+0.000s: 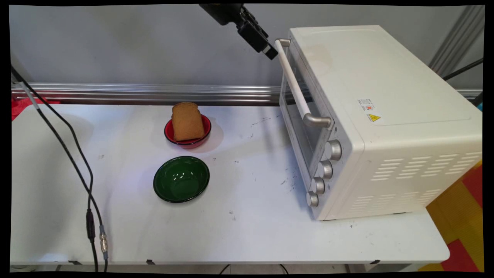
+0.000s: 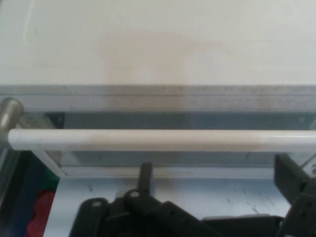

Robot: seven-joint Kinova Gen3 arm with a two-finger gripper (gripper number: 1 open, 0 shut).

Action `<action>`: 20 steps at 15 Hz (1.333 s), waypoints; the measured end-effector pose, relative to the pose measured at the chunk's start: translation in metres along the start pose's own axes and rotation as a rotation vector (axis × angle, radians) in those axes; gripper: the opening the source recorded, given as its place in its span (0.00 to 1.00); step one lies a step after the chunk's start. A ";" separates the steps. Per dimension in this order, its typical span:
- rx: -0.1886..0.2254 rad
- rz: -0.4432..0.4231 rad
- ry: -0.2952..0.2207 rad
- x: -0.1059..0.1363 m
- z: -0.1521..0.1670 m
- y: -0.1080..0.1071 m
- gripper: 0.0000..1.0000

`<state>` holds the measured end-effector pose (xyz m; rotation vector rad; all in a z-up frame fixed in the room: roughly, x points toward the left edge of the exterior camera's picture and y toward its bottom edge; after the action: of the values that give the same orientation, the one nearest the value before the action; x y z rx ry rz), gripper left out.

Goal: Open the oven

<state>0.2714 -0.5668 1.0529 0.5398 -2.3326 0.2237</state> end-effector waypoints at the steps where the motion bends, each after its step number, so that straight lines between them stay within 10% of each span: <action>1: -0.006 -0.002 -0.002 0.002 0.001 -0.001 0.00; 20: -0.077 -0.067 0.023 0.012 0.056 0.000 0.00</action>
<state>0.2292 -0.5877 1.0207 0.5738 -2.2869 0.1076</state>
